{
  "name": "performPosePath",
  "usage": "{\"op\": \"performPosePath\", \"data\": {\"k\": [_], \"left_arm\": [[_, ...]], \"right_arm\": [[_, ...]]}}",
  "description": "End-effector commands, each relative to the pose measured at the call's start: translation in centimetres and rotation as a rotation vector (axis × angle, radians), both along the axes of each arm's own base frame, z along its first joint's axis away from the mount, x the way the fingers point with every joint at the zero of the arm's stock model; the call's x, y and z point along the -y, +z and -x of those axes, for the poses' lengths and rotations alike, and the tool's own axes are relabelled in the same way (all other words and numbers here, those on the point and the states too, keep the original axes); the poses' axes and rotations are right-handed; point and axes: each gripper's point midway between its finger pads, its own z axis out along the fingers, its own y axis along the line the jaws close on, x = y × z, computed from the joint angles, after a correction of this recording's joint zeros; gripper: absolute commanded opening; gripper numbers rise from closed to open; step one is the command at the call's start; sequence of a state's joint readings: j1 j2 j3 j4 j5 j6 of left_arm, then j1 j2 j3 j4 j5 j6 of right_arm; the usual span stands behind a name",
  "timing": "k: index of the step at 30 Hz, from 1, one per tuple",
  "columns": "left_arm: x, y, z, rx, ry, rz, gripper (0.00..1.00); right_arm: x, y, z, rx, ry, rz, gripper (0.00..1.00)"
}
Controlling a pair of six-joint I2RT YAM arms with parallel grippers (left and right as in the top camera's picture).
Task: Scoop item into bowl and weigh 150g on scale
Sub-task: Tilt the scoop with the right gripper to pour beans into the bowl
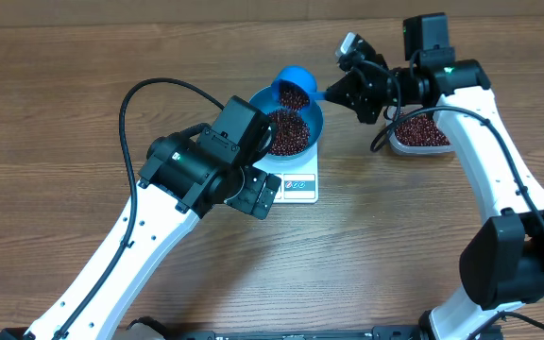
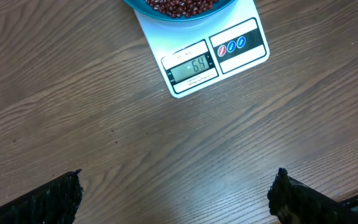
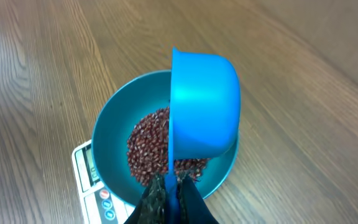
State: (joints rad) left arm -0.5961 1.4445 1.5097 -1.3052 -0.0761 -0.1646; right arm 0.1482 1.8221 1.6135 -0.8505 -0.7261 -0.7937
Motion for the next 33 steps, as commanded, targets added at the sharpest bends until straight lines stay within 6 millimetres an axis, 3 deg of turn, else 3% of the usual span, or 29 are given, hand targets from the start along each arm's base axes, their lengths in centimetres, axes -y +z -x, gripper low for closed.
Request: {"op": "performPosePath", "data": {"k": [1,13,26,33], "left_arm": [[0.0,-0.2,0.0,0.000,0.004,-0.008,1.00],[0.0,-0.2,0.0,0.000,0.004,-0.008,1.00],[0.0,-0.2,0.0,0.000,0.004,-0.008,1.00],[0.0,-0.2,0.0,0.000,0.004,-0.008,1.00]], "right_arm": [[-0.4,2.4,0.4,0.093,0.017,0.037,0.04],[-0.5,2.1,0.6,0.124,-0.019,0.162,0.04],[-2.0,0.9,1.3,0.177,-0.045,0.369,0.04],[-2.2,0.7,1.4,0.180,-0.052,0.393,0.04]]}}
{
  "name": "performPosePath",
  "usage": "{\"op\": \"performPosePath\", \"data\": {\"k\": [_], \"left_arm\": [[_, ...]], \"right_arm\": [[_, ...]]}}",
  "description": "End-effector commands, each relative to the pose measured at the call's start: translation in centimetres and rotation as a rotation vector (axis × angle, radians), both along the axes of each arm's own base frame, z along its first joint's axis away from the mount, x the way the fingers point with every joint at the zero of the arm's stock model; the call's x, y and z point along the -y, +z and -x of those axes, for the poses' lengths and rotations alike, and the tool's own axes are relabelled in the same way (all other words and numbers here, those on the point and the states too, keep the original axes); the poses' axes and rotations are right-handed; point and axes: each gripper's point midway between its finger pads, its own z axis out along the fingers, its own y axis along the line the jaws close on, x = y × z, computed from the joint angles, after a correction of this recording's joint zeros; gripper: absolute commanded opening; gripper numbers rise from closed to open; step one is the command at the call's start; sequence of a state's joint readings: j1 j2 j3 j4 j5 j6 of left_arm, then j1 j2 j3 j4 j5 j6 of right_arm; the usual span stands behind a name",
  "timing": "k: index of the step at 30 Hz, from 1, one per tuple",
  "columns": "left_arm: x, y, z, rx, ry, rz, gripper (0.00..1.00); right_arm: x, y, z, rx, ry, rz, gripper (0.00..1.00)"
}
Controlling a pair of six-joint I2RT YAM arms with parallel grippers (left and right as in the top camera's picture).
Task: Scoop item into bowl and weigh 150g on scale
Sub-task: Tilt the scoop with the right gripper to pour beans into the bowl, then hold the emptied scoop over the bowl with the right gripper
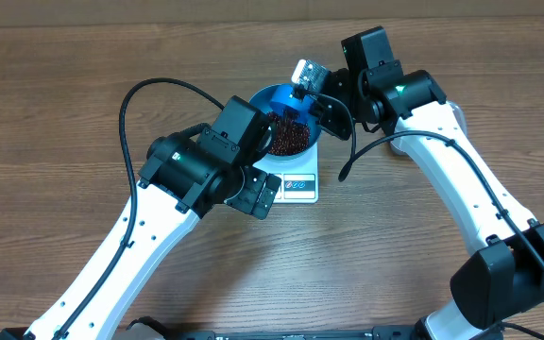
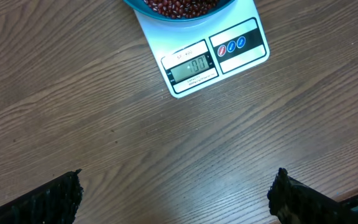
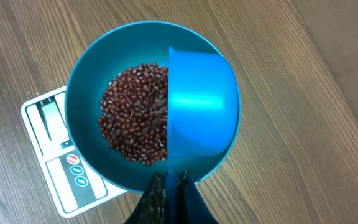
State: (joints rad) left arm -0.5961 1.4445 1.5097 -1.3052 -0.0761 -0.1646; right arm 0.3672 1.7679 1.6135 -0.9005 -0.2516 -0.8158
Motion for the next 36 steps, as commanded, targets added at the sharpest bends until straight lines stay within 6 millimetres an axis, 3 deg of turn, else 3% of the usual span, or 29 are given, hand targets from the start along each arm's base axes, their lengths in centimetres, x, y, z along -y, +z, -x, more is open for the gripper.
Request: {"op": "performPosePath", "data": {"k": [1,25,36], "left_arm": [[0.0,-0.2,0.0,0.000,0.004,-0.008,0.99],[0.0,-0.2,0.0,0.000,0.004,-0.008,0.99],[0.0,-0.2,0.0,0.000,0.005,-0.008,1.00]], "right_arm": [[0.2,2.3,-0.3,0.064,-0.016,0.001,0.04],[0.6,4.2,0.9,0.076,-0.032,-0.018,0.04],[-0.3,5.9,1.9,0.112,-0.004,-0.035,0.04]]}}
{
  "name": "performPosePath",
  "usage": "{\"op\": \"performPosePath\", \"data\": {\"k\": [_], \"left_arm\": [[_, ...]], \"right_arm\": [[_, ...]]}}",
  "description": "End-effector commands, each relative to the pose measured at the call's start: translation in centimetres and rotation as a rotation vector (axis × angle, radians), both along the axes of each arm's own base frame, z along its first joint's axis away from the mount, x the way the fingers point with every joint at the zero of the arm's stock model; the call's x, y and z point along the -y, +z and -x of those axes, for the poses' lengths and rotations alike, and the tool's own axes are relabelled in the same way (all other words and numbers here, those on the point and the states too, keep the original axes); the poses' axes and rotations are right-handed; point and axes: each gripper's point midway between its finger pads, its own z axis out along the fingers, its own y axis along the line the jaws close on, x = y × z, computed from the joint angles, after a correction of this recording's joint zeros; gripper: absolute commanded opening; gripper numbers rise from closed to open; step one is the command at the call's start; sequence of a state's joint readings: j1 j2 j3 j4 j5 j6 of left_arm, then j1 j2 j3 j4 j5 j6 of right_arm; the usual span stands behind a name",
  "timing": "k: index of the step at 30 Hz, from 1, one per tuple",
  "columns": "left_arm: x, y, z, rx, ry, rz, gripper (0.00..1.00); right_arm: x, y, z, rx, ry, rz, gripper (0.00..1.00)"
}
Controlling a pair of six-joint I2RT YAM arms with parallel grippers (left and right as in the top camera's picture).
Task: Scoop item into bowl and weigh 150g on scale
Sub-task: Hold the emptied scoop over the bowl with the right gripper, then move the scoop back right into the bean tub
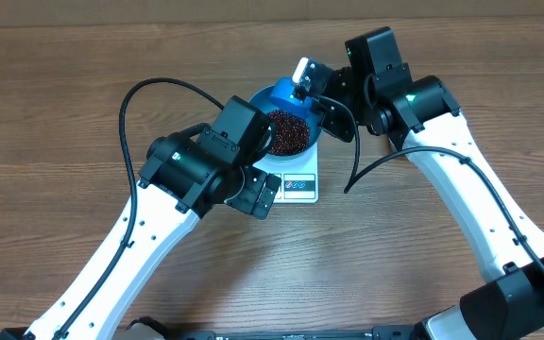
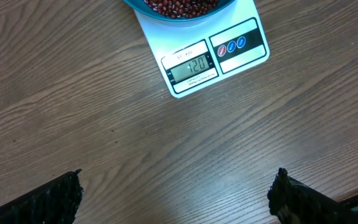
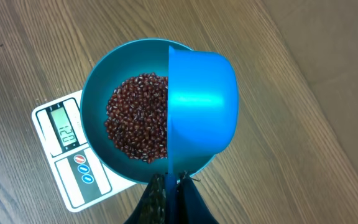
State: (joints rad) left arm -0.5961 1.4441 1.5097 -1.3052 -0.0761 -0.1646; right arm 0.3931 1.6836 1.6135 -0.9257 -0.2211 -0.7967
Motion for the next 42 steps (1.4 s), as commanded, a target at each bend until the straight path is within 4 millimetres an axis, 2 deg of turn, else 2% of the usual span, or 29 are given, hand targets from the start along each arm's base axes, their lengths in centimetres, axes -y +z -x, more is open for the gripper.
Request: {"op": "performPosePath", "data": {"k": [1,7,11,13,18,20,22,23,24,26,31,34,36,42], "left_arm": [[0.1,-0.2,0.0,-0.001,0.004,-0.008,1.00],[0.1,-0.2,0.0,-0.001,0.004,-0.008,1.00],[0.1,-0.2,0.0,-0.001,0.004,-0.008,1.00],[0.1,-0.2,0.0,-0.001,0.004,-0.008,1.00],[0.1,-0.2,0.0,-0.001,0.004,-0.008,1.00],[0.1,-0.2,0.0,-0.001,0.004,-0.008,1.00],[0.1,-0.2,0.0,-0.001,0.004,-0.008,1.00],[0.1,-0.2,0.0,-0.001,0.004,-0.008,0.99],[0.1,-0.2,0.0,-0.001,0.004,-0.008,1.00],[0.1,-0.2,0.0,-0.001,0.004,-0.008,1.00],[0.1,-0.2,0.0,-0.001,0.004,-0.008,1.00],[0.1,-0.2,0.0,-0.001,0.004,-0.008,1.00],[0.1,-0.2,0.0,-0.001,0.004,-0.008,1.00],[0.1,-0.2,0.0,-0.001,0.004,-0.008,1.00]], "right_arm": [[-0.5,3.0,0.8,0.061,0.013,-0.030,0.04],[0.0,3.7,0.2,0.087,-0.044,-0.029,0.04],[1.1,5.5,-0.8,0.071,-0.198,-0.147,0.04],[3.4,7.0,-1.7,0.061,-0.337,-0.236,0.04],[8.1,10.6,-1.8,0.043,-0.549,-0.420,0.04],[11.6,12.0,-1.9,0.074,-0.676,-0.461,0.04],[14.9,12.3,-2.0,0.115,-0.793,-0.433,0.04],[16.5,12.0,-1.9,0.131,-0.851,-0.400,0.04],[19.0,11.3,-1.7,0.143,-0.945,-0.333,0.04],[22.0,9.5,-0.8,0.128,-1.066,-0.206,0.04],[24.5,6.1,-0.3,0.065,-1.199,-0.053,0.04],[25.3,3.6,0.2,-0.007,-1.241,0.034,0.04],[25.1,1.3,0.5,-0.093,-1.246,0.081,0.04],[23.8,-1.4,0.2,-0.169,-1.209,0.142,0.04]]}}
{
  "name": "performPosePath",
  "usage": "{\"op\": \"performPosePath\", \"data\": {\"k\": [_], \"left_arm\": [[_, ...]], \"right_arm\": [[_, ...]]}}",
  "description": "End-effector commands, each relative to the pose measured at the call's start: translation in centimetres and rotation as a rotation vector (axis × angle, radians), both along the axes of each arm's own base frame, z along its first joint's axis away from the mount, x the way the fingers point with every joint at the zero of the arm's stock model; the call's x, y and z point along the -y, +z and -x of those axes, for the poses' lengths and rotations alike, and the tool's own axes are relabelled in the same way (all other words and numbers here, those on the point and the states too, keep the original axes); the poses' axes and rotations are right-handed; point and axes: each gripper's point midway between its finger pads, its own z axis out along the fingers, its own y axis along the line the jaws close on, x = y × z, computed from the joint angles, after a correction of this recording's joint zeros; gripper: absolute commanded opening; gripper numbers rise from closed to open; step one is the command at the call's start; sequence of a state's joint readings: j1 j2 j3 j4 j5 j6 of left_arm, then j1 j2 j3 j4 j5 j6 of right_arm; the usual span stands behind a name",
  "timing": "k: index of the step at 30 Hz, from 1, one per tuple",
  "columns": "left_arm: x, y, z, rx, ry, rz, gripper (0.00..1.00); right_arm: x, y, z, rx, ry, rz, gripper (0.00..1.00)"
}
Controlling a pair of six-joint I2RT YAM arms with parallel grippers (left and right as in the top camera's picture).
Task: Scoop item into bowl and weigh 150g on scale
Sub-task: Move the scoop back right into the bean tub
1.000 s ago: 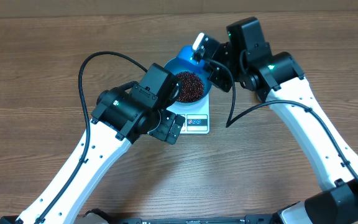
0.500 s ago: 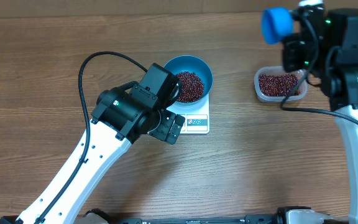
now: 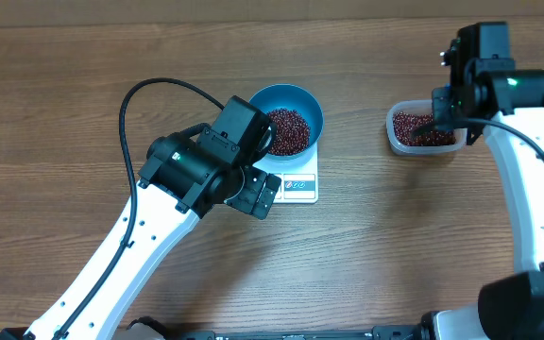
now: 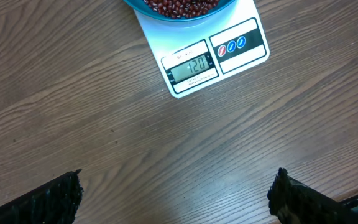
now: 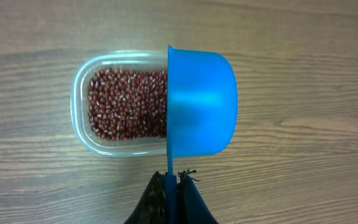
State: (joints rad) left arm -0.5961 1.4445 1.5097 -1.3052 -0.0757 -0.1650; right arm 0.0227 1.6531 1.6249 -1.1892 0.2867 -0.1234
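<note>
A blue bowl [image 3: 286, 118] holding red beans sits on the white scale [image 3: 298, 185]. In the left wrist view the scale's display [image 4: 193, 65] reads 120. My right gripper [image 5: 173, 186] is shut on the handle of a blue scoop [image 5: 201, 102]. The scoop is turned on its side above the right end of a clear tub of red beans [image 5: 120, 102]; its inside is hidden. My left gripper [image 4: 176, 193] hangs open over bare wood in front of the scale, holding nothing.
The clear tub [image 3: 421, 129] stands at the right of the wooden table [image 3: 64, 94], well apart from the scale. My left arm [image 3: 196, 165] and its black cable lie beside the bowl's left side.
My right gripper has moved with the scoop from above the bowl to above the tub at the right. The display still reads 120. The left arm has not moved.
The scoop was tipped at the bowl's far rim with beans in it and the display read 64. Then it hung over the bowl while the reading changed, and it stood at 120. Now the scoop is over the tub.
</note>
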Motion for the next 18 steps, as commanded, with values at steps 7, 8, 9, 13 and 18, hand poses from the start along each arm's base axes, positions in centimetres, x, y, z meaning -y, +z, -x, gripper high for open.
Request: {"op": "performPosePath", "data": {"k": [7,8,9,13,18], "left_arm": [[0.0,-0.2,0.0,0.000,0.004,-0.008,1.00],[0.0,-0.2,0.0,0.000,0.004,-0.008,0.99],[0.0,-0.2,0.0,0.000,0.004,-0.008,1.00],[0.0,-0.2,0.0,0.000,0.004,-0.008,1.00],[0.0,-0.2,0.0,0.000,0.004,-0.008,1.00]], "right_arm": [[-0.9,-4.2,-0.5,-0.127,-0.009,0.019,0.04],[-0.9,-4.4,-0.5,-0.134,-0.009,0.019,0.04],[-1.0,-4.6,-0.5,-0.143,-0.007,0.020,0.04],[-1.4,-5.5,-0.6,-0.159,0.004,0.020,0.04],[-3.1,-7.0,-0.4,-0.184,0.071,-0.004,0.04]]}}
